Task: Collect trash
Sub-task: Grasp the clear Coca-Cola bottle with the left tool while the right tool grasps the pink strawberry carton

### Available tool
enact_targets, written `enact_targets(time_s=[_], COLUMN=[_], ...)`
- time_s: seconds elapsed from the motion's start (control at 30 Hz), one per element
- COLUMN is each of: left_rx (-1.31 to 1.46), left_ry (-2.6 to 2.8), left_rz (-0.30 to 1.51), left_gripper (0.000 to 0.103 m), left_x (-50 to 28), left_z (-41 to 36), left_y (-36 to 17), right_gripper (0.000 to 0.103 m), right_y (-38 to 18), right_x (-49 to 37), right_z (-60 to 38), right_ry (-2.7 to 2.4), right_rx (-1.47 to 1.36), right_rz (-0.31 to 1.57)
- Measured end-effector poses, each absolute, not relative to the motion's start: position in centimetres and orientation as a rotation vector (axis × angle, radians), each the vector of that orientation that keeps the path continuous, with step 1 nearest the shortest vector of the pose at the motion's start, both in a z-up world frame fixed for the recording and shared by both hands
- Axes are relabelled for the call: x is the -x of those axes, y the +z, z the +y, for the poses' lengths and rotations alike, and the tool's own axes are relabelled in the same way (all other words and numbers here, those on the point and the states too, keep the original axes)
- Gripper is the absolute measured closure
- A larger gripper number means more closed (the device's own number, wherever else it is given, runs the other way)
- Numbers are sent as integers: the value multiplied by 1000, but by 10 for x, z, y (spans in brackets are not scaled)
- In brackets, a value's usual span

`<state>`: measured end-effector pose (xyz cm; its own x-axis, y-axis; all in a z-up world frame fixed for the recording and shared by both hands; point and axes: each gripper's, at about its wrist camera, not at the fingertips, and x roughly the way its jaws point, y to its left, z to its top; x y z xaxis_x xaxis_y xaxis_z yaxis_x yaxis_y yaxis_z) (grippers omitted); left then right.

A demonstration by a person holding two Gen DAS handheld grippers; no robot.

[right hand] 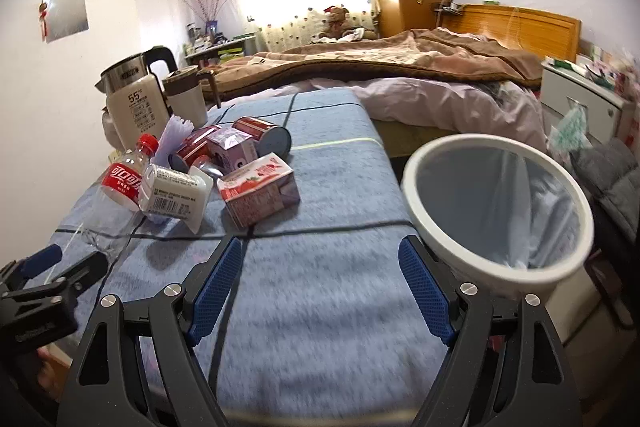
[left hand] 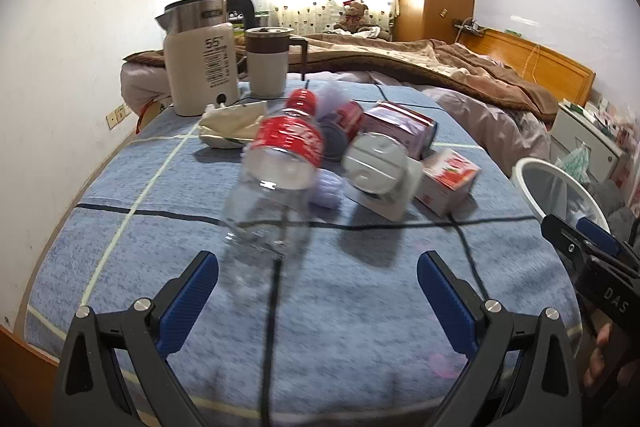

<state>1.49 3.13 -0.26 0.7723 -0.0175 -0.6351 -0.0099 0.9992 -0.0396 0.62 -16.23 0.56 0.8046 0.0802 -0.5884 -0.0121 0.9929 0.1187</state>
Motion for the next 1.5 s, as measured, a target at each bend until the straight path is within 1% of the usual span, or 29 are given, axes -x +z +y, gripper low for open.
enact_targets(time_s=[0.33, 0.73, 0.93, 1.17, 1.27, 1.33, 1.4, 1.47, 1.5], left_rx=[119, 164, 166, 172, 180, 189, 177, 186, 193], left_ry=[-2, -49, -54, -59, -84, -92, -94, -103, -108], left_rz=[684, 706, 718, 737, 758, 764, 771, 782, 785], left_gripper=[2, 2, 2, 2, 2, 4, 8, 14, 15], left_x=[-46, -91, -109, -121, -129, -130, -131, -132, -132], left_z=[69, 82, 84, 87, 87, 88, 86, 86, 86], left_y=[1, 2, 1, -5, -7, -8, -10, -12, -13], right_gripper=[22, 22, 22, 22, 30, 40, 45, 47, 47], right_y=[1, -24, -31, -31, -30, -26, -22, -22, -22], right_x=[-68, -123, -143, -157, -156, -154, -152, -152, -152], right_z=[-148, -151, -140, -126, -127, -128, -130, -132, -133], right_ry=[130, 108, 125, 125, 120, 112, 116, 122, 123], right_rx=[-146, -320, -332, -307, -322, -314, -318, -334, -341], right_rz=[707, 853, 883, 875, 866, 839, 824, 820, 818])
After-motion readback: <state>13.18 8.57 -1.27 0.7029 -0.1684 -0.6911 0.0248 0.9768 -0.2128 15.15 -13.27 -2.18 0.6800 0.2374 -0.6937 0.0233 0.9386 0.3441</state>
